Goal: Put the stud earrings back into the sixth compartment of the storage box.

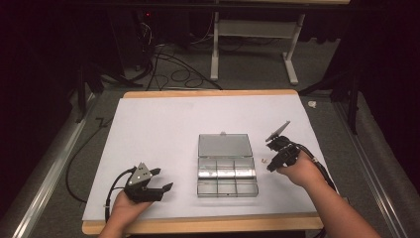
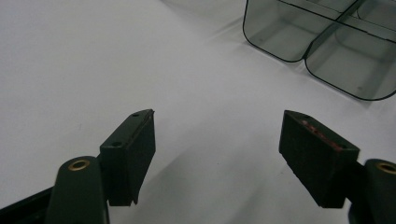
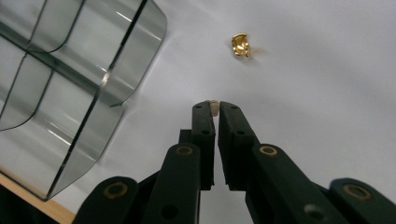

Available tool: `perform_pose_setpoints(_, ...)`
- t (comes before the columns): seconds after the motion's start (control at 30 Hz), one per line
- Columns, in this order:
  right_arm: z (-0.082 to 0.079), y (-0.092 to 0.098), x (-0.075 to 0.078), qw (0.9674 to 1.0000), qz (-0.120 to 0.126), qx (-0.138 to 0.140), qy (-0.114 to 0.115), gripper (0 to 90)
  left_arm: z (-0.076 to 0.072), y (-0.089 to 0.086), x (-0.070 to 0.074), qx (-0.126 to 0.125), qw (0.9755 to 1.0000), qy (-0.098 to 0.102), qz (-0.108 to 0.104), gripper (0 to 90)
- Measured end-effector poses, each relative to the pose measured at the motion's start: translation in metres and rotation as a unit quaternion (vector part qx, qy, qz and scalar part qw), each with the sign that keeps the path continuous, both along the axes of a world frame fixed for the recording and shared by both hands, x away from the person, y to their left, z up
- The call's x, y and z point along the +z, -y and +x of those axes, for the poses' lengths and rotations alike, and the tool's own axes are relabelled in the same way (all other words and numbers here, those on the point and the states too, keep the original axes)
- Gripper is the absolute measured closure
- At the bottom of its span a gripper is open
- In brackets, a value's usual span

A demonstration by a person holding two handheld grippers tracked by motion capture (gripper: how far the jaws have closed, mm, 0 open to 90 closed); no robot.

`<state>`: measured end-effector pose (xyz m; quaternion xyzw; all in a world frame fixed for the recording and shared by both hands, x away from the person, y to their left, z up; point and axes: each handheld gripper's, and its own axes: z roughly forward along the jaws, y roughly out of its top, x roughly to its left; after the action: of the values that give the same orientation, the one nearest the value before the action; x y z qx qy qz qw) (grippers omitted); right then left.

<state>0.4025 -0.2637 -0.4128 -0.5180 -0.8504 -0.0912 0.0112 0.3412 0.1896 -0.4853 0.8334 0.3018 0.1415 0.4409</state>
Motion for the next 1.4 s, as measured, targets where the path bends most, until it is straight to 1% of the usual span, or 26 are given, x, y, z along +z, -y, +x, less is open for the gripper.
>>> perform_pose_setpoints(0.07,-0.003,-0.001,0.003,1.0000,0.004,-0.001,0.000,86.1,0.000,0.000,0.000,0.001,1.0000,0.002,-0.001,27.6)
perform_pose_setpoints(0.1,-0.003,-0.001,0.003,1.0000,0.003,0.008,0.004,86.1,0.000,0.000,0.000,0.002,1.0000,0.001,-0.001,27.6)
perform_pose_setpoints(0.13,-0.005,-0.002,0.004,1.0000,0.003,0.006,0.002,86.1,0.000,0.000,0.000,0.002,1.0000,0.002,-0.001,27.6)
perform_pose_setpoints(0.17,-0.007,-0.003,0.005,0.9999,0.003,0.012,0.003,86.1,0.000,0.000,0.000,0.002,1.0000,0.002,0.000,27.6)
perform_pose_setpoints(0.2,-0.007,-0.003,0.005,0.9999,0.003,0.012,0.003,86.1,0.000,0.000,0.000,0.002,1.0000,0.002,0.000,27.6)
perform_pose_setpoints(0.37,-0.013,-0.006,0.008,0.9998,0.001,0.017,-0.005,86.2,0.000,0.000,0.000,0.001,1.0000,-0.001,0.000,27.6)
perform_pose_setpoints(0.47,-0.014,-0.006,0.009,0.9997,0.002,0.022,-0.001,86.2,0.000,0.000,0.000,0.001,1.0000,0.001,0.000,27.6)
perform_pose_setpoints(0.5,-0.016,-0.007,0.010,0.9999,0.002,0.013,-0.007,86.2,0.000,0.000,0.000,0.001,1.0000,0.000,0.000,27.6)
perform_pose_setpoints(0.53,-0.016,-0.007,0.010,0.9997,0.002,0.022,-0.003,86.3,0.000,0.000,0.000,0.001,1.0000,-0.001,-0.001,27.6)
perform_pose_setpoints(0.6,-0.017,-0.007,0.011,0.9997,0.000,0.025,-0.003,86.2,0.000,0.000,0.000,0.002,1.0000,-0.001,0.000,27.6)
perform_pose_setpoints(0.63,-0.018,-0.007,0.012,0.9997,0.001,0.023,-0.005,86.2,0.000,0.000,0.000,0.001,1.0000,0.000,0.001,27.6)
perform_pose_setpoints(0.67,-0.019,-0.008,0.013,0.9999,0.002,0.015,-0.007,86.3,0.000,0.001,0.000,0.002,1.0000,0.002,0.000,27.6)
perform_pose_setpoints(0.7,-0.018,-0.007,0.013,0.9997,0.002,0.026,-0.002,86.3,0.000,0.001,0.000,0.002,1.0000,0.003,0.000,27.6)
perform_pose_setpoints(0.77,-0.020,-0.009,0.015,0.9997,0.002,0.025,-0.004,86.3,0.000,0.000,0.000,0.001,1.0000,-0.001,0.000,27.6)
perform_pose_setpoints(0.8,-0.021,-0.009,0.015,0.9995,0.000,0.030,-0.004,86.2,0.000,0.000,0.000,0.002,1.0000,0.000,-0.001,27.6)
perform_pose_setpoints(0.87,-0.022,-0.011,0.017,0.9995,-0.002,0.030,-0.008,86.2,0.000,0.001,0.000,0.002,1.0000,-0.001,0.001,27.6)
perform_pose_setpoints(0.97,-0.025,-0.011,0.021,0.9993,-0.003,0.036,-0.005,86.3,0.001,0.001,-0.001,-0.001,1.0000,-0.003,0.002,27.6)
perform_pose_setpoints(1.0,-0.026,-0.011,0.023,0.9993,-0.004,0.036,-0.008,86.2,0.001,0.001,0.000,0.000,1.0000,-0.002,0.003,27.6)
perform_pose_setpoints(1.13,-0.031,-0.013,0.031,0.9990,-0.003,0.045,-0.003,86.3,0.001,0.001,0.000,-0.001,1.0000,-0.003,0.002,27.6)
perform_pose_setpoints(1.17,-0.032,-0.015,0.034,0.9991,0.000,0.043,-0.003,86.3,0.001,0.001,0.000,-0.001,1.0000,-0.004,0.001,27.6)
perform_pose_setpoints(1.3,-0.034,-0.023,0.040,0.9985,-0.001,0.056,-0.002,86.3,0.001,0.001,0.000,-0.001,1.0000,-0.004,0.003,27.6)
perform_pose_setpoints(1.4,-0.035,-0.029,0.041,0.9979,0.000,0.065,-0.002,86.3,0.001,0.001,0.000,-0.001,1.0000,-0.006,0.004,27.6)
